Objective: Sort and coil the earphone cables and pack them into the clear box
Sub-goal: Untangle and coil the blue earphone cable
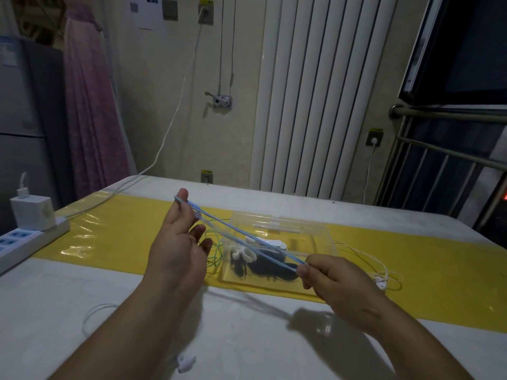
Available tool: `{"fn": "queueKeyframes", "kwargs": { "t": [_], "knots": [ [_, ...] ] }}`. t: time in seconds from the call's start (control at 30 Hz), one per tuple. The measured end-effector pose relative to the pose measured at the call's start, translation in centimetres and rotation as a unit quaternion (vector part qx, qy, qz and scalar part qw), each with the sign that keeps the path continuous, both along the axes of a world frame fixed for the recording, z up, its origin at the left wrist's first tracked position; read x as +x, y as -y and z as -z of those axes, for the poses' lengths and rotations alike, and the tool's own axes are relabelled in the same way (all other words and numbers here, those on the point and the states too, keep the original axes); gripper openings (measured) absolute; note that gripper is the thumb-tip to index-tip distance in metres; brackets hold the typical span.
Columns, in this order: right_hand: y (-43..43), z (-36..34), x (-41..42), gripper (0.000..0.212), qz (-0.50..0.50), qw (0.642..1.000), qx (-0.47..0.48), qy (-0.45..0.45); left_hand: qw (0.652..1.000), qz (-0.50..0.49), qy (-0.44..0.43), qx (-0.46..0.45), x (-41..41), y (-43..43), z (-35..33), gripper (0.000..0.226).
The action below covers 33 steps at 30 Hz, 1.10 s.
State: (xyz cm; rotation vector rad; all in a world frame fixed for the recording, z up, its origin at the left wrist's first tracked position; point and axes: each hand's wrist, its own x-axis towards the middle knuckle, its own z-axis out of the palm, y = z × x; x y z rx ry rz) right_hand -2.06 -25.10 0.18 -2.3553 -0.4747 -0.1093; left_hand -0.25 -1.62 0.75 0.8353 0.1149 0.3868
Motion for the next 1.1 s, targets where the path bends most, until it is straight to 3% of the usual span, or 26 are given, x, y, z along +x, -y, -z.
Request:
{"fn": "queueKeyframes", "kwargs": {
  "t": [0.17,0.3,0.4,0.73,0.9,1.1],
  "knots": [
    [-0.2,0.0,-0.1,0.035,-0.016,1.0,-0.016,-0.003,0.999,0.013,0.031,-0.031,-0.1,-0.2,-0.2,0.032],
    [-0.6,0.1,-0.4,0.054,-0.033,0.999,0.011,0.004,0.991,0.077,0.069,-0.087,-0.6,0.3,-0.3,0.03],
    [-0.5,0.0,-0.6,0.047,-0.026,0.999,0.026,0.002,0.987,0.092,0.083,-0.1,-0.6,0.4,-0.2,0.03],
    [-0.5,-0.3,-0.3,0.025,0.01,0.999,-0.033,0.007,0.99,0.138,0.039,0.008,-0.7,1.2,0.5,0.036],
    [-0.7,-0.8,-0.8,0.026,0.018,0.996,0.09,0.023,0.973,0.193,0.038,0.119,-1.3,1.9,0.8,0.043],
    [-1.0,-1.0,-1.0,0.019,0.041,0.983,0.173,0.033,0.927,0.276,0.022,0.251,-2.3,2.7,1.2,0.038]
  ]
}}
